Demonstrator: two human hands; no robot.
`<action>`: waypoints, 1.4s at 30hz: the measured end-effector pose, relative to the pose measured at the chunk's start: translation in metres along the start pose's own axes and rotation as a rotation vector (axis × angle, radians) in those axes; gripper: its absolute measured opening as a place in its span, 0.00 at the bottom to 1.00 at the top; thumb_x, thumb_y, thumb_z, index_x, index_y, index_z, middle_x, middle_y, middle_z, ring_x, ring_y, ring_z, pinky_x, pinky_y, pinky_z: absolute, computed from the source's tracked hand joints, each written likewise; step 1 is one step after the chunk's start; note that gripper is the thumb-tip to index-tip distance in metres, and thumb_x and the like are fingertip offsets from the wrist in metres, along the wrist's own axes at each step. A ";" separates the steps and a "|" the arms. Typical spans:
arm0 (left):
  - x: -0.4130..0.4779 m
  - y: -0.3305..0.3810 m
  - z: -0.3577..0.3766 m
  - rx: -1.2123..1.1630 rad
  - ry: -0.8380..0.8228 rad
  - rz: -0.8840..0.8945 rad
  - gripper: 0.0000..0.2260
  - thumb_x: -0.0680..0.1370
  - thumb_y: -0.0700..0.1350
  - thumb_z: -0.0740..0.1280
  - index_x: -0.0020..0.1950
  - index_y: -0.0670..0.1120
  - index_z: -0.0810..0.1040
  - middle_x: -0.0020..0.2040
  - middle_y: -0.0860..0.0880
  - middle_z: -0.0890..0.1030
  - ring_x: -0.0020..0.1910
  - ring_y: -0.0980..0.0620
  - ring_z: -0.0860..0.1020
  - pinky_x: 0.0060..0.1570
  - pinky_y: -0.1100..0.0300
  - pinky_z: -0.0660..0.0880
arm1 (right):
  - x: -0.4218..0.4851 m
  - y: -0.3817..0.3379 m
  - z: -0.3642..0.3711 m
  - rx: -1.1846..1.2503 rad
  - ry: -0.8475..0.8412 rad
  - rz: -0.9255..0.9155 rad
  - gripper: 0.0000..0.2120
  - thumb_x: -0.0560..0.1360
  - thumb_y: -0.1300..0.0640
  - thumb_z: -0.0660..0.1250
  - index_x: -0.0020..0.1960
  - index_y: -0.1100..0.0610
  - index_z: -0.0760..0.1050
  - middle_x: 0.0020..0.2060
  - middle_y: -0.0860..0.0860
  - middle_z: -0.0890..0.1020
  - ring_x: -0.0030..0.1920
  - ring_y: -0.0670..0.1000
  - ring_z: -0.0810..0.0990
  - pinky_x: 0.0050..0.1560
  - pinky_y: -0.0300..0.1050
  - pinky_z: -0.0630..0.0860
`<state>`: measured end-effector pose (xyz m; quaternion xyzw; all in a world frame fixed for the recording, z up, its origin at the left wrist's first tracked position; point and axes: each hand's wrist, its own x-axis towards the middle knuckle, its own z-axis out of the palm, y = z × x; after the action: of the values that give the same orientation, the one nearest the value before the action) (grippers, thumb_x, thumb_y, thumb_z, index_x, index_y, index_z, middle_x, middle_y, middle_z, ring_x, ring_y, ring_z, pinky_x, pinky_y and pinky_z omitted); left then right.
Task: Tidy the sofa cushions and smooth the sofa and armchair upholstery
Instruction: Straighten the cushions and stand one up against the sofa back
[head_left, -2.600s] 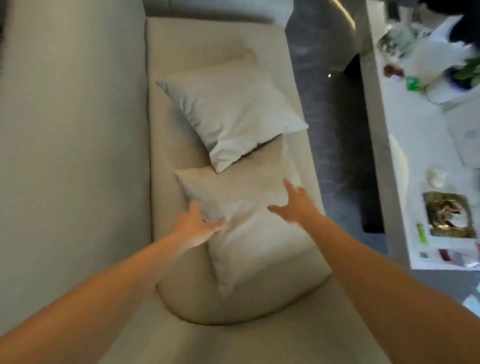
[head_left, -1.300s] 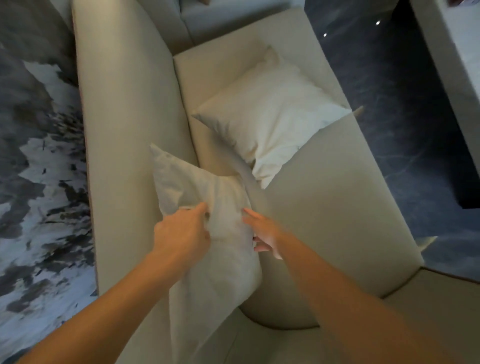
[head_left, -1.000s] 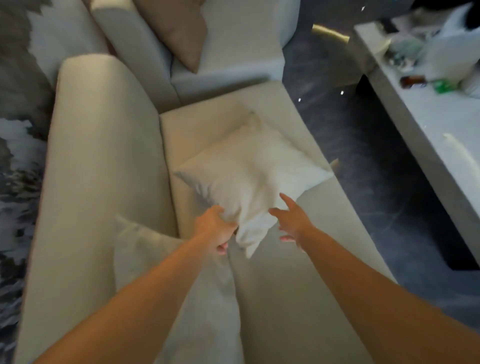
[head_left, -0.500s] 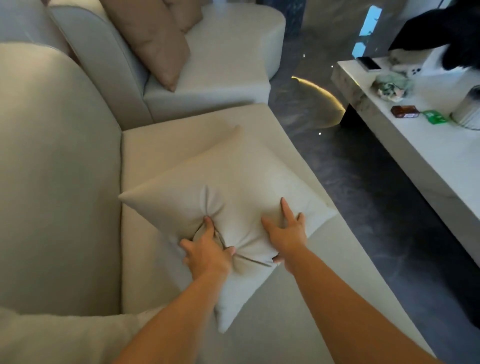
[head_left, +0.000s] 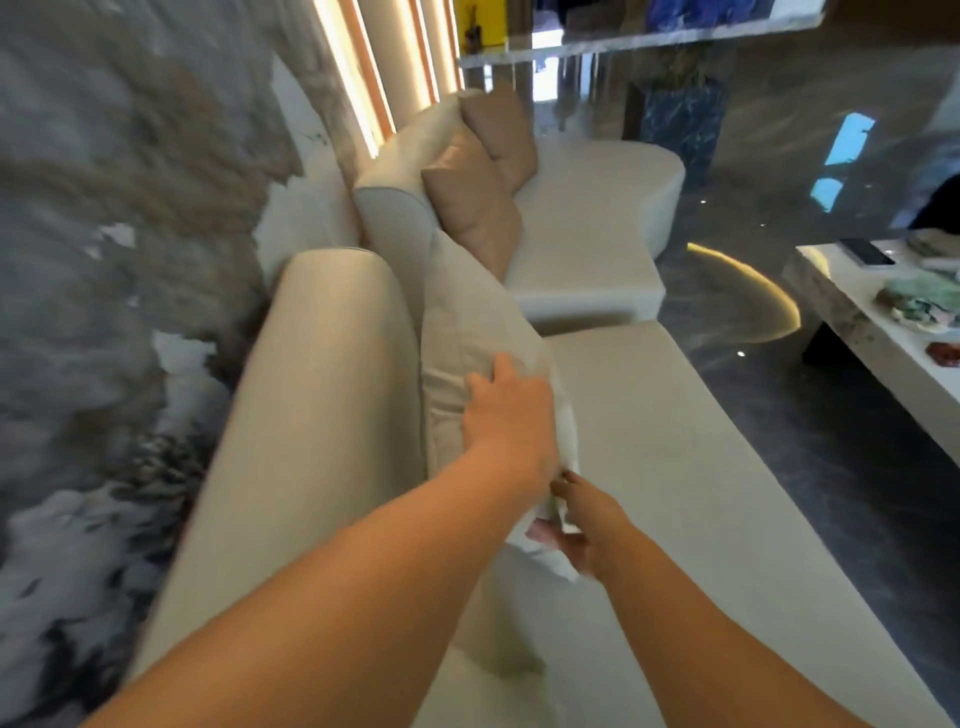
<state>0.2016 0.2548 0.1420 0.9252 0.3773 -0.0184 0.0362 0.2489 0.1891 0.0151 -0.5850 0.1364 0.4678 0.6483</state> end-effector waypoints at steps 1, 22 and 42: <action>0.001 -0.020 -0.005 -0.013 -0.058 -0.062 0.19 0.76 0.40 0.65 0.67 0.46 0.72 0.69 0.44 0.62 0.66 0.35 0.64 0.61 0.46 0.69 | -0.006 0.003 0.025 -0.019 -0.047 -0.005 0.15 0.78 0.62 0.66 0.65 0.57 0.75 0.57 0.57 0.75 0.42 0.54 0.77 0.43 0.54 0.83; -0.212 -0.201 0.016 -0.046 -0.266 0.040 0.16 0.78 0.43 0.58 0.66 0.45 0.72 0.68 0.46 0.74 0.66 0.42 0.71 0.62 0.48 0.72 | -0.170 0.026 0.050 -1.219 -0.124 -0.512 0.22 0.75 0.66 0.59 0.65 0.53 0.78 0.60 0.56 0.82 0.61 0.55 0.80 0.62 0.45 0.75; -0.645 -0.095 0.070 -0.052 -0.192 -0.303 0.37 0.74 0.61 0.48 0.77 0.40 0.58 0.78 0.40 0.60 0.75 0.33 0.55 0.72 0.36 0.55 | -0.467 0.296 -0.306 -1.979 -0.271 -0.323 0.18 0.82 0.49 0.49 0.66 0.53 0.70 0.60 0.55 0.80 0.60 0.58 0.77 0.59 0.49 0.71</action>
<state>-0.3261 -0.1321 0.1065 0.8504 0.5077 -0.1022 0.0927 -0.1098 -0.3265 0.0816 -0.8131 -0.4684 0.3399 -0.0626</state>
